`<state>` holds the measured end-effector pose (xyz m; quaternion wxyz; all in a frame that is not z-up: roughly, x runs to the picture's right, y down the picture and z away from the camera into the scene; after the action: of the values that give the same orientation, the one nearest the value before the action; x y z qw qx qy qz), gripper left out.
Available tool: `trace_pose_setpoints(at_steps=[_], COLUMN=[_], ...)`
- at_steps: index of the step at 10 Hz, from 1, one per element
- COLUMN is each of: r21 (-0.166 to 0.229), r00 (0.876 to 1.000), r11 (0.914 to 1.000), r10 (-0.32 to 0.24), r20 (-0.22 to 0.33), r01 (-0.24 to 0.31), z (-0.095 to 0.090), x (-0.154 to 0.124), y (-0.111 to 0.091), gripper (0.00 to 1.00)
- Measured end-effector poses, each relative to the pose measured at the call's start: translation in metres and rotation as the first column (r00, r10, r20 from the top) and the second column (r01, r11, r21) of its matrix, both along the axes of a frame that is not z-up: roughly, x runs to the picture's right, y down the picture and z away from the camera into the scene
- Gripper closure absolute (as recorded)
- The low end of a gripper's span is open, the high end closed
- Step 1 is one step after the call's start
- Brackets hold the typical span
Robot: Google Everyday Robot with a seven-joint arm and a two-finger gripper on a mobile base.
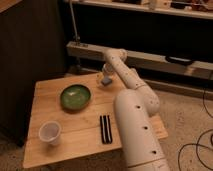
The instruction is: Place the white sponge in the ceramic cup
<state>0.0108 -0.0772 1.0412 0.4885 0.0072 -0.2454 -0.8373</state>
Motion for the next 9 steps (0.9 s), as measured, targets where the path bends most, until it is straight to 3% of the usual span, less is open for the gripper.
trace_pose_setpoints(at_steps=[9], r21=[0.058], r00=[0.998], r11=[0.9962], r10=[0.064], r20=[0.010], r01=[-0.065], z=[-0.003], x=[-0.008], y=[0.019], gripper=[0.20])
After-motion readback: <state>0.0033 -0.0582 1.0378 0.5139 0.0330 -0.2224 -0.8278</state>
